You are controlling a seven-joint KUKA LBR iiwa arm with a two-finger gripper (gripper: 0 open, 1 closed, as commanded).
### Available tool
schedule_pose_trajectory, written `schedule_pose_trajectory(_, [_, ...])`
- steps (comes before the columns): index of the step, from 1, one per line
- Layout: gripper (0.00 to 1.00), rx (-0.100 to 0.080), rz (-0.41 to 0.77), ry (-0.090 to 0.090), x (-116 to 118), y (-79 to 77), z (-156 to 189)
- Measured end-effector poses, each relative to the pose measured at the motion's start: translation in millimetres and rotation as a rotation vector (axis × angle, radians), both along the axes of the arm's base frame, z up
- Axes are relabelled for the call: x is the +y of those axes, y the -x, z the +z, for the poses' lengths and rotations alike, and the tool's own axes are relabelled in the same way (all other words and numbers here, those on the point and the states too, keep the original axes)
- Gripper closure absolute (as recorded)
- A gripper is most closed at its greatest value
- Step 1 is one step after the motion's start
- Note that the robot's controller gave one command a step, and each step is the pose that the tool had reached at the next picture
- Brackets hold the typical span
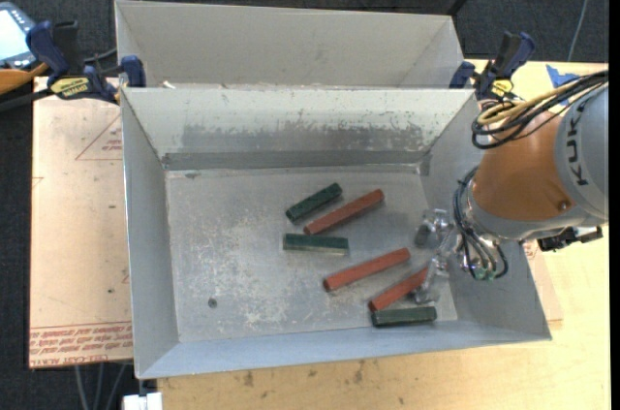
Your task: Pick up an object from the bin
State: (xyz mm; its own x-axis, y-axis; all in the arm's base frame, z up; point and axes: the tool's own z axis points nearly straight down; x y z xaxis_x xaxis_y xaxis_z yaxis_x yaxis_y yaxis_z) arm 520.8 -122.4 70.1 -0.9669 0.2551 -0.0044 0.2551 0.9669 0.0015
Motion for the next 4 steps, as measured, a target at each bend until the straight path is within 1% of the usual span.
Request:
schedule_pose_trajectory(1, [0.00,-0.016,0.038,0.002,44.6,27.1,2.8])
schedule_pose_trajectory(2, [0.00,-0.002,0.085,-0.002,99.1,3.8,0.3])
schedule_pose_trajectory(3, [1.00,0.001,0.079,0.000,95.2,5.1,0.5])
schedule_pose_trajectory(4, [1.00,-0.007,0.107,0.001,96.7,-28.4,138.7])
